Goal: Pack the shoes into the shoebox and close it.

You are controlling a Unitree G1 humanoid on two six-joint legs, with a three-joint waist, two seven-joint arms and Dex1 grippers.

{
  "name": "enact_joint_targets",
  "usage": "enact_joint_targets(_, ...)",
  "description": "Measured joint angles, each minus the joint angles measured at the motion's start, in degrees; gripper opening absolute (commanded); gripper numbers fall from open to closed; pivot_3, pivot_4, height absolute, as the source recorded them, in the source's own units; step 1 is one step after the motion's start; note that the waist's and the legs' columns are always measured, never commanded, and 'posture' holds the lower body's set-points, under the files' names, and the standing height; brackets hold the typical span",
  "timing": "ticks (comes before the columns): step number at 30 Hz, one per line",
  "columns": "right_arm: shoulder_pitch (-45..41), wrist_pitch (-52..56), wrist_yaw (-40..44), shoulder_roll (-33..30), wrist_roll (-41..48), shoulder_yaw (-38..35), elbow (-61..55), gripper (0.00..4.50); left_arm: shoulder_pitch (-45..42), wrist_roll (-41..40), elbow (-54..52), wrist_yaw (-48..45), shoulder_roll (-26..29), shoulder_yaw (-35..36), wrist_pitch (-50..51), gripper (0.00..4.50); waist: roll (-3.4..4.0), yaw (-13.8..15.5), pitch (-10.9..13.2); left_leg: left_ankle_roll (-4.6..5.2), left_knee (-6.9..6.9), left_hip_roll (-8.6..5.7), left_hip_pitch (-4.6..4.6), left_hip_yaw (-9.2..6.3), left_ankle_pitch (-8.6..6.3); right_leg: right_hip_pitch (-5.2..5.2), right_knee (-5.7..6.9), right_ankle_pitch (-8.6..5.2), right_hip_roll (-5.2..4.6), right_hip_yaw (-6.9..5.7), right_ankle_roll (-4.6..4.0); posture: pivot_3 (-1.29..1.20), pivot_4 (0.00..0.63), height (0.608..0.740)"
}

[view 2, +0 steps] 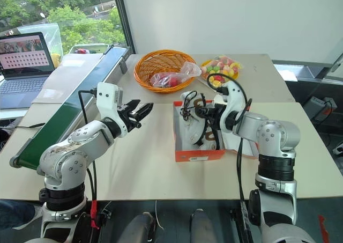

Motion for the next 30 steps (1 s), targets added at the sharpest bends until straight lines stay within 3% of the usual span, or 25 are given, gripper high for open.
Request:
enact_joint_targets(12, 1.1, -4.0, 3.2, 0.9, -8.7, 9.3, 1.1, 0.46, 1.4, 2.5, -3.7, 0.8, 0.4, -0.3, 0.0, 2.69, 0.00, 0.0, 0.0, 0.00, 0.00, 0.00, 0.01, 0.02, 0.00, -0.03, 0.00, 0.01, 0.00, 0.04, 0.02, 0.00, 0.150, 0.740)
enact_joint_targets(25, -4.9, -23.8, 11.6, 0.3, -28.0, 25.2, 15.8, 0.46, 2.8, 4.9, -7.1, 3.6, 0.7, 0.6, 1.0, 2.69, -0.05, -0.2, 0.0, -0.01, 0.01, 0.01, 0.41, 0.07, 0.00, 0.36, -0.03, 0.04, 0.01, 0.09, 0.08, 0.00, 0.150, 0.740)
enact_joint_targets(26, -5.0, -25.0, 12.1, 0.3, -29.0, 25.7, 16.5, 1.44, 2.9, 4.9, -7.1, 3.8, 0.6, 0.6, 1.2, 2.71, -0.05, -0.2, 0.0, -0.01, 0.00, 0.02, 0.60, 0.07, 0.00, 0.59, -0.08, 0.01, 0.02, 0.09, 0.14, 0.00, 0.150, 0.740)
enact_joint_targets(27, -5.0, -25.8, 12.3, 0.3, -29.9, 26.1, 16.7, 1.61, 2.9, 5.0, -7.1, 3.9, 0.6, 0.6, 1.3, 2.71, -0.05, -0.2, 0.0, -0.01, -0.02, 0.02, 0.74, 0.07, -0.01, 0.76, -0.13, -0.10, 0.02, 0.09, 0.33, 0.00, 0.150, 0.740)
enact_joint_targets(30, -5.0, -27.3, 13.6, 0.3, -32.4, 27.3, 16.9, 2.71, 2.9, 5.2, -7.1, 3.8, 0.7, 0.5, 1.3, 2.71, -0.05, -0.1, 0.0, -0.01, -0.11, 0.02, 0.94, 0.07, -0.01, 0.96, -0.23, -0.26, 0.02, 0.09, 0.58, 0.00, 0.150, 0.740)
